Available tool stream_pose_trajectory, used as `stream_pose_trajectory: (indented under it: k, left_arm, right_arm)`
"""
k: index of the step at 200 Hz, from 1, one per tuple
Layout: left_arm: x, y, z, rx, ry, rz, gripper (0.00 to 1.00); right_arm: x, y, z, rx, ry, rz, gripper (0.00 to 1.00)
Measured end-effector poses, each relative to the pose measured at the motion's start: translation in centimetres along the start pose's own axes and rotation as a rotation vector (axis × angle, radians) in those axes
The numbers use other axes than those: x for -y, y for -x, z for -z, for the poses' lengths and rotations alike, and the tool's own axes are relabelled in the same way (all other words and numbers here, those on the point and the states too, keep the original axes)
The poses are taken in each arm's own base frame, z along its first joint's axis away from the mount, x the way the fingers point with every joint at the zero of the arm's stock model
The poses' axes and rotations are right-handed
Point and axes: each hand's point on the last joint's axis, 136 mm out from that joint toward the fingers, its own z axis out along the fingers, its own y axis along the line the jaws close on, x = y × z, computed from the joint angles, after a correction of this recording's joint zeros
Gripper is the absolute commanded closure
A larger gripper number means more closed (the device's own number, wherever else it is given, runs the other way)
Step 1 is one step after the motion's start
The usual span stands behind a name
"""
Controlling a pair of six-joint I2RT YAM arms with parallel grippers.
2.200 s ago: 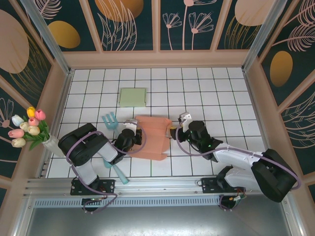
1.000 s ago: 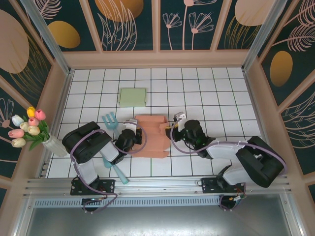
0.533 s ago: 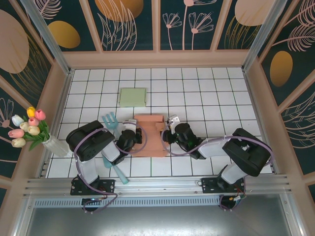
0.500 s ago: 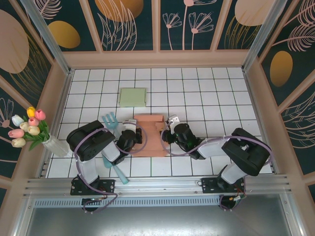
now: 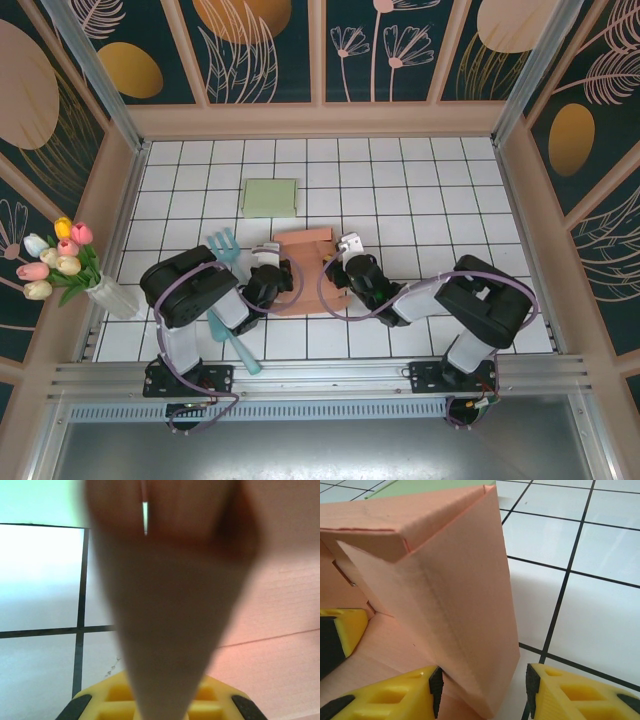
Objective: Fold the paper box
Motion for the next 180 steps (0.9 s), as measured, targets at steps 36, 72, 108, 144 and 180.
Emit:
stream_pose_trajectory:
  k: [36, 72, 108, 144, 180]
  left_arm:
    - [0.2, 0.0, 0.2, -0.016, 0.003, 0.010, 1.00]
    - [0.9, 0.0, 0.2, -0.030, 0.016, 0.005, 1.00]
    - [1.2, 0.0, 0.7, -0.049, 0.033, 0.011, 1.00]
    - [2.1, 0.5, 1.4, -0.058, 0.027, 0.039, 1.00]
    - [2.4, 1.1, 0.8, -0.076, 0.074, 0.091, 1.00]
  right_arm:
    - [0.3, 0.3, -0.2, 0.012, -0.025, 0.003, 0.54]
    - [1.1, 0.5, -0.4, 0.024, -0.085, 0.009, 0.60]
    - [1.9, 0.8, -0.5, 0.037, -0.141, 0.008, 0.72]
    - [2.7, 0.8, -0.2, 0.043, -0.207, 0.006, 0.85]
    - [3.7, 1.2, -1.2, 0.035, -0.317, 0.007, 0.93]
